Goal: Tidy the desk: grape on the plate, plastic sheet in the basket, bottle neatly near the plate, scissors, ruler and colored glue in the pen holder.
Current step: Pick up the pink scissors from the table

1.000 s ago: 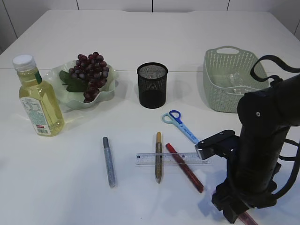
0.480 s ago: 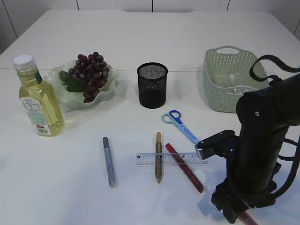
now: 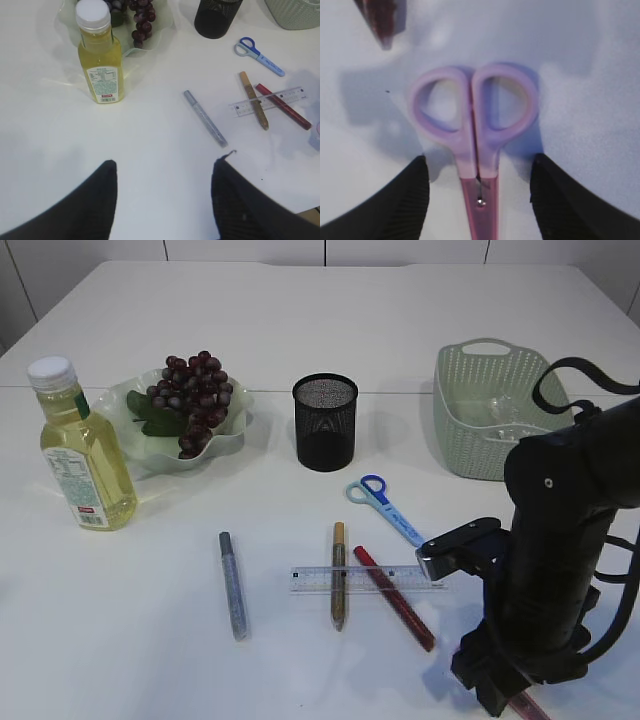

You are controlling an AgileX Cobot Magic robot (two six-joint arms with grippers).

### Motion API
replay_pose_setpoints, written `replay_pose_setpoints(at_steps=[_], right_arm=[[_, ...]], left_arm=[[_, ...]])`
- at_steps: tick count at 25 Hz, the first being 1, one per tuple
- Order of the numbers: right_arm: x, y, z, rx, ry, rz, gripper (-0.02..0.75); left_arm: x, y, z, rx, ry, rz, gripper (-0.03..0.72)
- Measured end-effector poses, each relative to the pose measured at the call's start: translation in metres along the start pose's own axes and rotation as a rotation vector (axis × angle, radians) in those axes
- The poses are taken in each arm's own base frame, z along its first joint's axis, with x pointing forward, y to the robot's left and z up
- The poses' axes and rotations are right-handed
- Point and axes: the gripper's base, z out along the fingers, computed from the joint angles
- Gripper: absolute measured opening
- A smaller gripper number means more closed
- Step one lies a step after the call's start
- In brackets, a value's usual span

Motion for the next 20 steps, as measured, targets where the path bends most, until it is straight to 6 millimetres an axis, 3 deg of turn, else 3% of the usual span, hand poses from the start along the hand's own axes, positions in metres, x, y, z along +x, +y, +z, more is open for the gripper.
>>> replay_pose_setpoints(at_steps=[10, 20], right_arm=[[0.0002, -0.0003, 0.0, 0.004, 0.002, -0.004, 0.487], [0.0005, -0.0014, 0.0005, 0.015, 0.008, -0.014, 0.347]], left_arm=[[0.0, 0.0004, 0.0, -0.004, 0.0, 0.003, 0.435], [0.0001, 0.001, 0.0, -0.011, 0.001, 0.008, 0.435]])
